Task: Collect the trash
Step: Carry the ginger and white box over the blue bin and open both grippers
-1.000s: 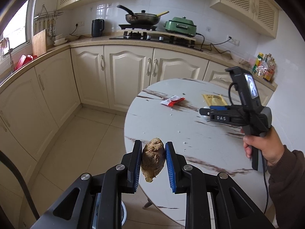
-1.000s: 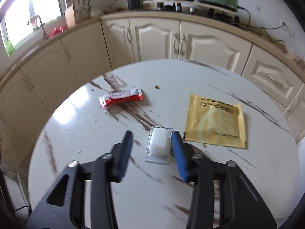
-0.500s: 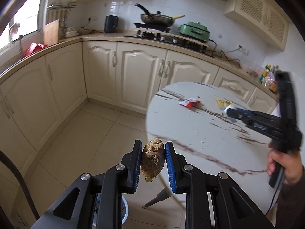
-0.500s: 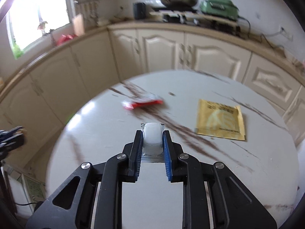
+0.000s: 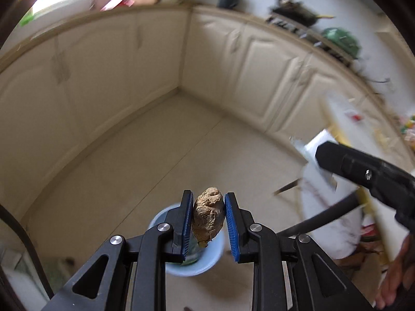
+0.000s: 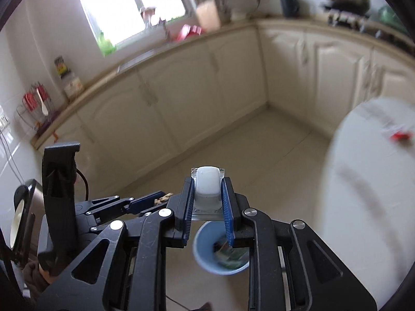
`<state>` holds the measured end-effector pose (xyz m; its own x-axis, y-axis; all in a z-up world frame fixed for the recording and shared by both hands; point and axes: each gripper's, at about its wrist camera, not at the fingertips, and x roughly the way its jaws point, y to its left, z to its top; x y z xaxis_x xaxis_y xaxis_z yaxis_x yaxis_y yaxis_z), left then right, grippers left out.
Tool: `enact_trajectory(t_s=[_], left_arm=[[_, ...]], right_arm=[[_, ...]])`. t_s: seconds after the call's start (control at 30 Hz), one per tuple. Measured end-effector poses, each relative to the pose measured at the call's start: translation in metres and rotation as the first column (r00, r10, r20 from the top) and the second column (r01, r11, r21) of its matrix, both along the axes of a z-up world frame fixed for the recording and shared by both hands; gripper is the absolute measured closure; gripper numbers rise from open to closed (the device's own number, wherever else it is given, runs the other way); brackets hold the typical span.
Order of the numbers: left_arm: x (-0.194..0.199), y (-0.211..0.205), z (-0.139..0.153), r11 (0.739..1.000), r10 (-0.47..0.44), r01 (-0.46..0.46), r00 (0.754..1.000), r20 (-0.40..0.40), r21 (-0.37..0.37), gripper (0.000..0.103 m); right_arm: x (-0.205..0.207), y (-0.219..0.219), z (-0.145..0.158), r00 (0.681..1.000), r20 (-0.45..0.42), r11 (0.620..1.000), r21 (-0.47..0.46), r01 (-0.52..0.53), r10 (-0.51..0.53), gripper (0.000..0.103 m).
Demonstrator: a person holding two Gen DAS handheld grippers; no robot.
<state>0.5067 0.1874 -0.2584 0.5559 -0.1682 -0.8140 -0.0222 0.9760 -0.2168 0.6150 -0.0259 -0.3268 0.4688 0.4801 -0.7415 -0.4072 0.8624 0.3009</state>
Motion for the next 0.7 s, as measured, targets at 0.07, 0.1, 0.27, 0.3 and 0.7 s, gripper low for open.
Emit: enact_trajectory(t_s=[0.07,0.1,0.27,0.3,0.7], left_arm=[[0.007,0.012,-0.026,0.999,0.008,-0.010,0.998,-0.061,-0.032,0.082],[0.010,0.015,-0.036,0.999,0.018,-0.021,0.996,-0.089,-0.031,0.082],[0.035,0.024,-0.090,0.997,0.012,-0.028,0.978,-0.206,-0.073,0.082],[0.040,0.024,-0.099,0.998,0.013,-0.028,0.974,-0.225,-0.062,0.082],[0.097,0.025,-0.148,0.998,0.028,-0.043,0.943,-0.333,-0.037,0.050]], right_arm=[[0.008,0.017,-0.031,0.998,-0.061,1.000,-0.004,-0.010,0.010,0.083],[0.013,0.027,-0.050,0.995,-0.099,1.000,-0.012,-0.014,0.013,0.083],[0.033,0.043,-0.121,0.969,-0.246,1.000,-0.020,0.014,-0.018,0.083],[0.037,0.045,-0.135,0.961,-0.277,1.000,-0.023,0.017,-0.023,0.083],[0.064,0.049,-0.212,0.906,-0.418,0.998,-0.033,0.055,-0.064,0.058]])
